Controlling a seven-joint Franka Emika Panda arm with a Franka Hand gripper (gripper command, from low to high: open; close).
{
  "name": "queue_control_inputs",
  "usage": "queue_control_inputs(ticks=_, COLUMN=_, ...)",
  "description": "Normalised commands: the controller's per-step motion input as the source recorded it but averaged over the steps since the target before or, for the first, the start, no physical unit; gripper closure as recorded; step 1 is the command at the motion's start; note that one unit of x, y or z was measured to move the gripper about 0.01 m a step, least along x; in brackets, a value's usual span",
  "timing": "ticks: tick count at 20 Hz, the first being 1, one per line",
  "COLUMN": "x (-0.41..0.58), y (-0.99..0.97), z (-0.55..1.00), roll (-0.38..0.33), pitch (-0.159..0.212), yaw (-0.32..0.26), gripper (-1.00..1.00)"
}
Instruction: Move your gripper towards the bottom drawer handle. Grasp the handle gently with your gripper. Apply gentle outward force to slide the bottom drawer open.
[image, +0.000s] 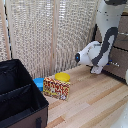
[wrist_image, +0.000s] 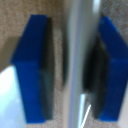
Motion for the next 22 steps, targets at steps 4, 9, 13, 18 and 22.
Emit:
queue_control_inputs(ticks=4, x=-0.009, y=0.47, z=0.09, roll=0.104, pitch=0.000, yaw=-0.125, gripper=1.00)
queue_control_inputs(ticks=9, x=0.007, y=0.67, z=0.00, roll=0.094, pitch=0.000, yaw=-0.145, gripper=1.00)
queue_control_inputs(ticks=13, x=0.009, y=0.75, z=-0.01, roll=0.109, pitch=0.000, yaw=-0.111, gripper=1.00)
queue_control_inputs(ticks=18, x=0.046, y=0.82, z=-0.07, roll=0.092, pitch=-0.003, yaw=-0.083, gripper=1.00)
queue_control_inputs(ticks=22, x=0.063, y=0.84, z=-0.15, roll=0.075, pitch=-0.008, yaw=-0.084, gripper=1.00)
